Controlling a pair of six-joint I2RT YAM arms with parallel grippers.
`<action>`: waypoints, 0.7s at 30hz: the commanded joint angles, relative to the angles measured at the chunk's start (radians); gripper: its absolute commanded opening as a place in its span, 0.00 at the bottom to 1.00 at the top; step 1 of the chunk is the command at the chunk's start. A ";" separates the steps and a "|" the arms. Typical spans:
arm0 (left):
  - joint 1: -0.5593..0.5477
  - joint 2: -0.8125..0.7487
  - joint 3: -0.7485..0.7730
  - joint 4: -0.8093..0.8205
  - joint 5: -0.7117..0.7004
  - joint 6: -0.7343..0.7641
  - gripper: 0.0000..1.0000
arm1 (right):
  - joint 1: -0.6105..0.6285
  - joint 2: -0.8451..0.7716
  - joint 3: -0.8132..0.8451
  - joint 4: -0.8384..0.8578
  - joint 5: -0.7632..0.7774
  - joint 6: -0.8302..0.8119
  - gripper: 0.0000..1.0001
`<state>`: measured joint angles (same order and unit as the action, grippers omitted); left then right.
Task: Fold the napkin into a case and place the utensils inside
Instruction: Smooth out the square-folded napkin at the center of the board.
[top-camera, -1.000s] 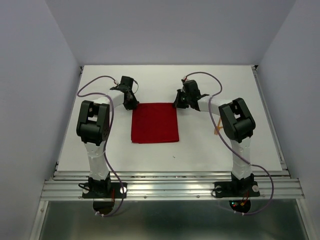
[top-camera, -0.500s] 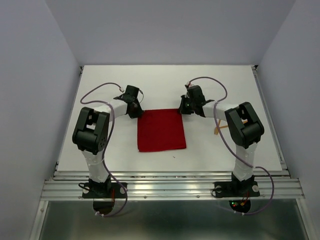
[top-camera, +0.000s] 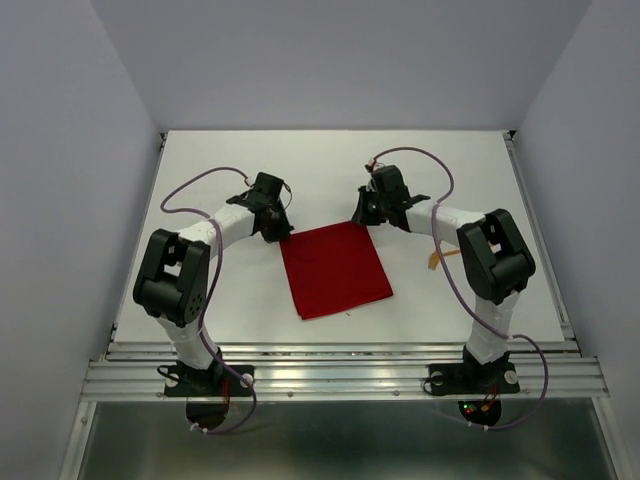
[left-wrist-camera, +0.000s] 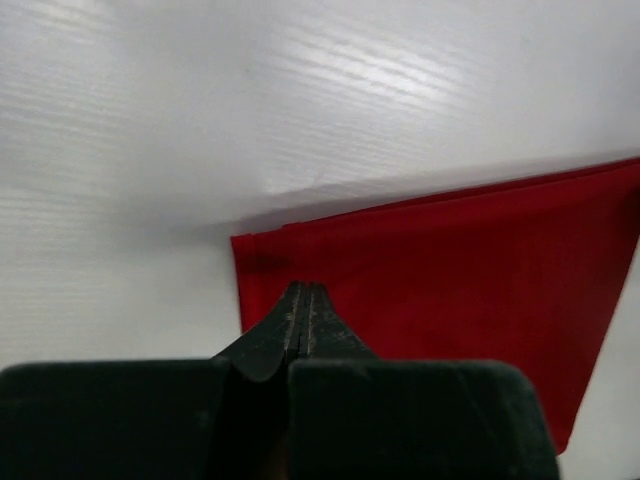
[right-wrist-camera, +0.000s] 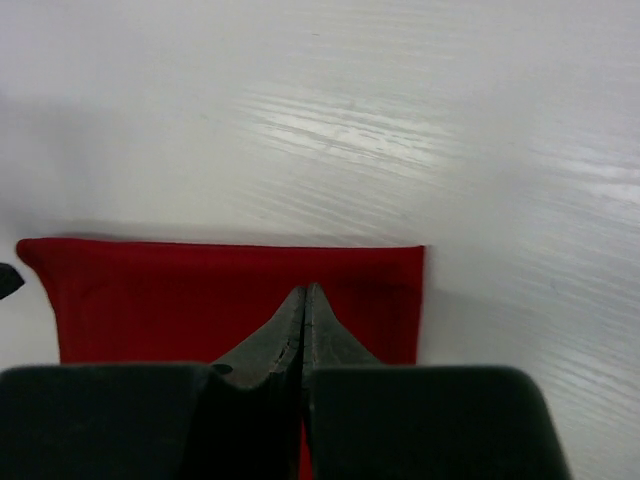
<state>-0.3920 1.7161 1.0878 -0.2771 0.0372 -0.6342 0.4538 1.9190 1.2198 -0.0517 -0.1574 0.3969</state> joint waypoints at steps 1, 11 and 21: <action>-0.030 0.020 0.101 0.018 0.067 0.001 0.00 | 0.059 -0.009 0.090 0.029 -0.045 0.023 0.01; -0.042 0.204 0.190 0.069 0.059 0.014 0.00 | 0.068 0.175 0.219 -0.005 -0.031 0.039 0.01; -0.042 0.188 0.233 0.033 0.006 0.042 0.00 | 0.068 0.085 0.212 -0.042 0.027 0.003 0.01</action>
<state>-0.4351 1.9476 1.2793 -0.2115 0.0856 -0.6220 0.5186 2.1086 1.4170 -0.0841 -0.1711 0.4236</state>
